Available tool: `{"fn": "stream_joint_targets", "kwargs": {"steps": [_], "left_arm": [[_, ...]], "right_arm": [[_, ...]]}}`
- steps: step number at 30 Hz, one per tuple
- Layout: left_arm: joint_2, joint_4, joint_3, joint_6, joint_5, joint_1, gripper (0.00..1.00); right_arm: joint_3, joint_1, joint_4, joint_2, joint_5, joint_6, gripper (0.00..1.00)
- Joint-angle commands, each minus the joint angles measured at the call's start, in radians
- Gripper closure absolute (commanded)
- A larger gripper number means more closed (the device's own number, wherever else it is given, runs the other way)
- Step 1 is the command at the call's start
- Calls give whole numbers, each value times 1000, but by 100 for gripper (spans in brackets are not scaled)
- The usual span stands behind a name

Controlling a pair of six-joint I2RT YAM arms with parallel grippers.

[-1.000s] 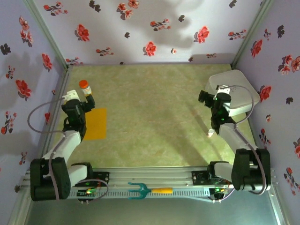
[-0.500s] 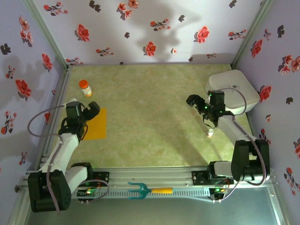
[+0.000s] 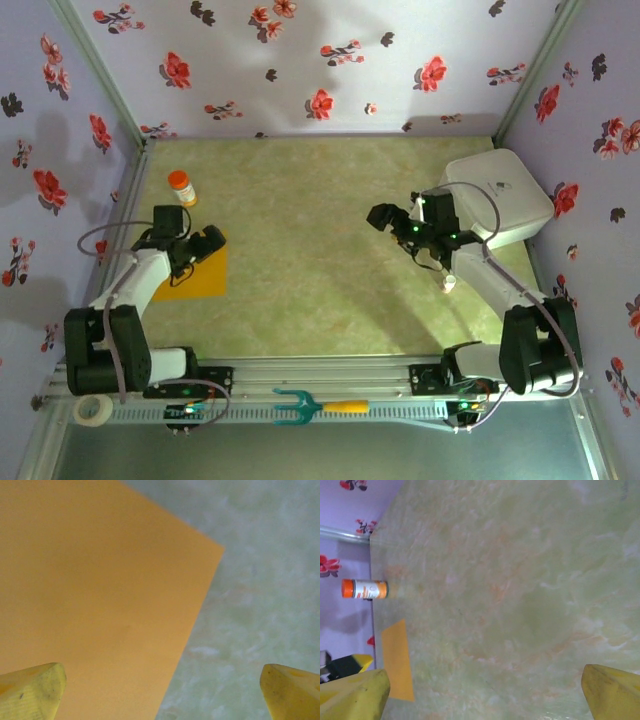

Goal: Fold a paper plane with a square sheet of paper (pick it up from the middle)
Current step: Move the square sheet of paper to the center of the table.

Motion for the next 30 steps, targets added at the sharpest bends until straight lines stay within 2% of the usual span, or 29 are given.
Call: {"fn": "stream_joint_targets", "kwargs": {"steps": [1,7,14,19,24,30], "left_arm": [[28,-59,34,11,30,-6,0],[-9,-5,-30,-33,15,-8,0],[51,-22,-30,-17,50,-14,0],[77,4,-57,-65,49,-46,0],[82,11,-82,-138,58,-129,0],[24,37,-146,-214,61,-243,0]], "right_arm": [[48,27,-37,0,-18,-55,1],[17,29,-20,-1,9,-18,1],[-10,29,-6,1,20,20,1],[-12,29,-16,17,17,16,1],[27,30,-193,17,50,-31,1],[-25,29,-358,-96,98,-57,1]]}}
